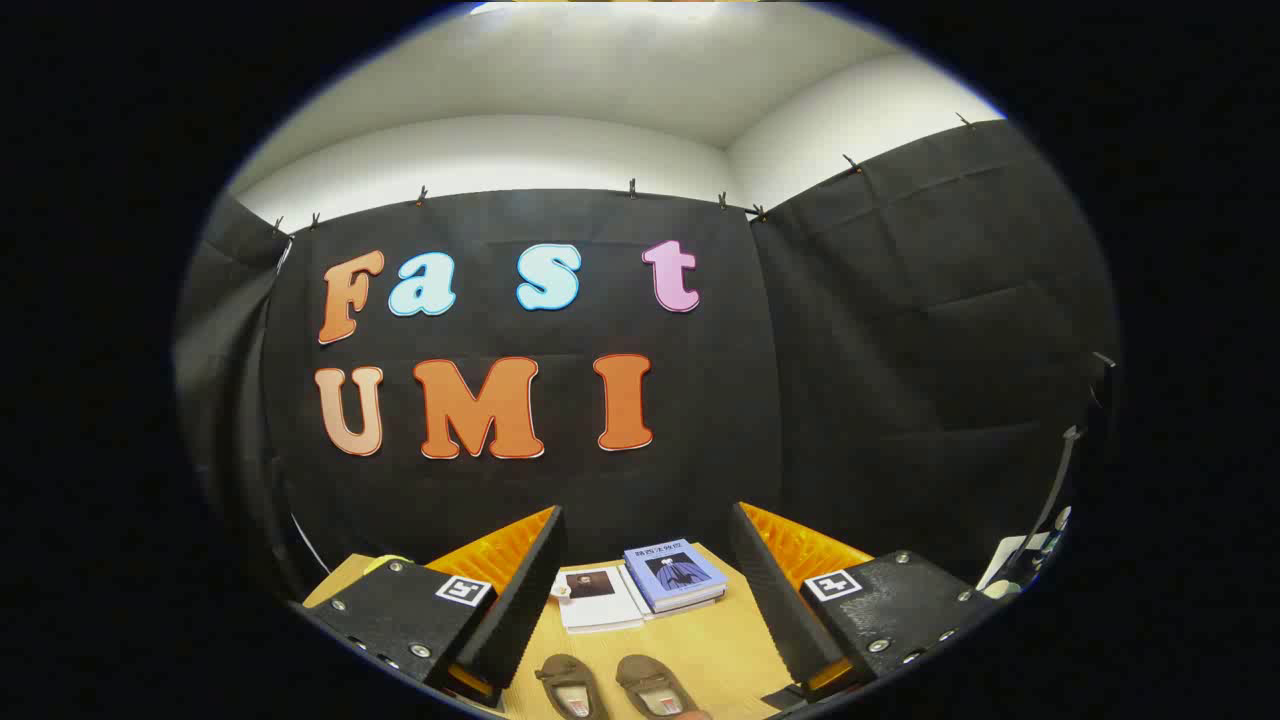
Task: Open the storage box then place both shoes into the box .Put the left shoe in first, then the right shoe, with the right side of both shoes facing outward in a uniform manner.
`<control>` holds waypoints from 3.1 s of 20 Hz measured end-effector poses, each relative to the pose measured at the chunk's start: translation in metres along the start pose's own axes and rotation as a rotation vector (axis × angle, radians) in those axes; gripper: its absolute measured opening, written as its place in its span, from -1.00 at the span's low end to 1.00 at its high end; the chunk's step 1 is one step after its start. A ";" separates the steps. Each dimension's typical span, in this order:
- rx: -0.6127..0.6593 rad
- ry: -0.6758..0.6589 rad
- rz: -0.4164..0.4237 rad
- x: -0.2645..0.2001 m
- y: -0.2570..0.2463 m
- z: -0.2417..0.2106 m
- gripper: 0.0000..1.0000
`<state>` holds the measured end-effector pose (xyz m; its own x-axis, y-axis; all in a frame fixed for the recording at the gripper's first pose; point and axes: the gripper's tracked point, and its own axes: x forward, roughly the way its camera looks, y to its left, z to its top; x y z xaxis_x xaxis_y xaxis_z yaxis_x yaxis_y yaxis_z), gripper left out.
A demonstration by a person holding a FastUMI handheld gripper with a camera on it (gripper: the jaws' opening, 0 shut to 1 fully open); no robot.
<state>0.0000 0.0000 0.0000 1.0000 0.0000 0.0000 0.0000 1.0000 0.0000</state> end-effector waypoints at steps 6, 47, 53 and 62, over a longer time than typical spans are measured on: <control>-0.001 0.019 0.003 0.003 -0.001 -0.009 0.95; 0.667 0.886 0.576 -0.002 0.222 -0.353 0.97; 0.756 0.947 0.621 -0.004 0.246 -0.364 0.96; 0.847 1.001 0.642 -0.009 0.262 -0.367 0.66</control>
<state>-0.0094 0.2624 -0.3671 0.4101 0.7907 -0.4545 -0.0834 0.5288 0.8447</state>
